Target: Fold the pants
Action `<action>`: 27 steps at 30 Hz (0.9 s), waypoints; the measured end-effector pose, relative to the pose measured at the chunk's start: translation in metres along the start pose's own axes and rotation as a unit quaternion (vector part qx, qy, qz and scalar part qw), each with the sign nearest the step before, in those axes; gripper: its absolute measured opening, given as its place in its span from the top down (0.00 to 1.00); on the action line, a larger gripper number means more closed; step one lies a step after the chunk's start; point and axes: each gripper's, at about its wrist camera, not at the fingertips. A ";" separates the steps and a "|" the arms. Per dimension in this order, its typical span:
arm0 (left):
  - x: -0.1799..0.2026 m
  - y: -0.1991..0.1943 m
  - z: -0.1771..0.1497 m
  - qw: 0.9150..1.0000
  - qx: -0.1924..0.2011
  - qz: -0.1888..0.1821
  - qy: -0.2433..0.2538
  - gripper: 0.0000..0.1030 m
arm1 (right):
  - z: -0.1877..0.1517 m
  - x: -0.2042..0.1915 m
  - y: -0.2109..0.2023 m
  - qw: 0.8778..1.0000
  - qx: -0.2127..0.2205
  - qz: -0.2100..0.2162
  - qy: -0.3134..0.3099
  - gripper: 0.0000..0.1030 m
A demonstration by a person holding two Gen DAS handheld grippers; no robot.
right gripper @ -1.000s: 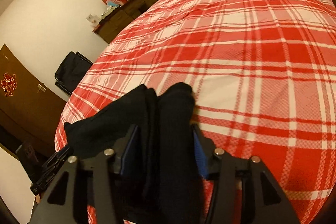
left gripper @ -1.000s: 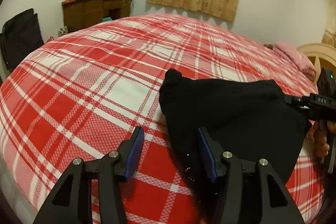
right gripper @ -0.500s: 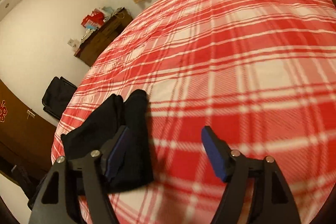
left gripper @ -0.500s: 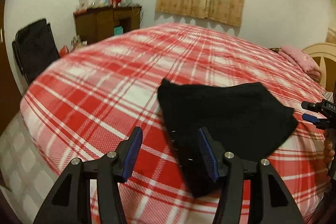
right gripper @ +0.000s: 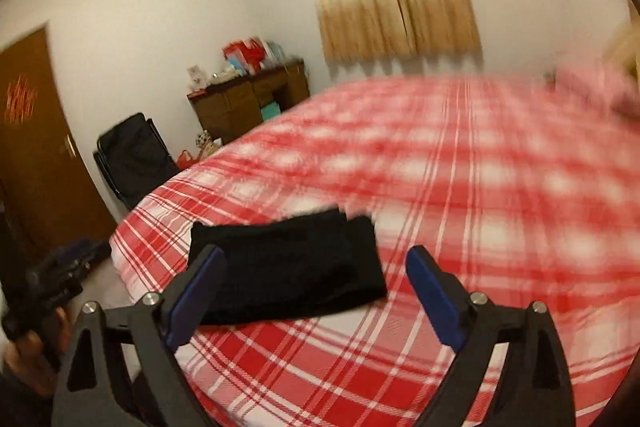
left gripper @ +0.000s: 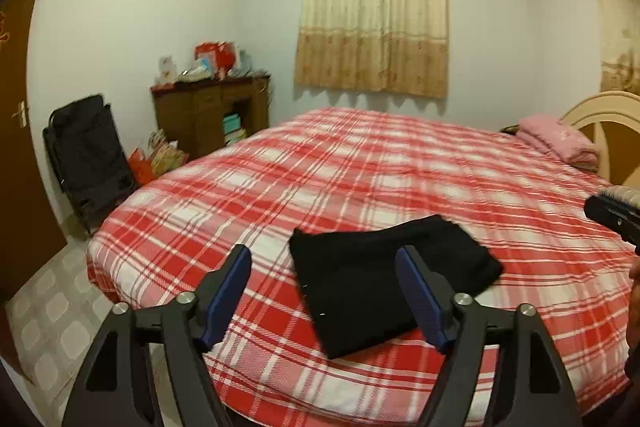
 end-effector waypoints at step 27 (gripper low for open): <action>0.013 -0.018 0.009 1.000 0.025 -0.004 0.015 0.20 | 0.016 -0.056 -0.050 0.989 0.078 0.005 -0.123 0.00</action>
Point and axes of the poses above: each gripper's, at about its wrist camera, not at the fingertips, and y roughly the way its jaws point, x to its right, z to its top, and after that the axes turned 15 degrees about x, right-handed
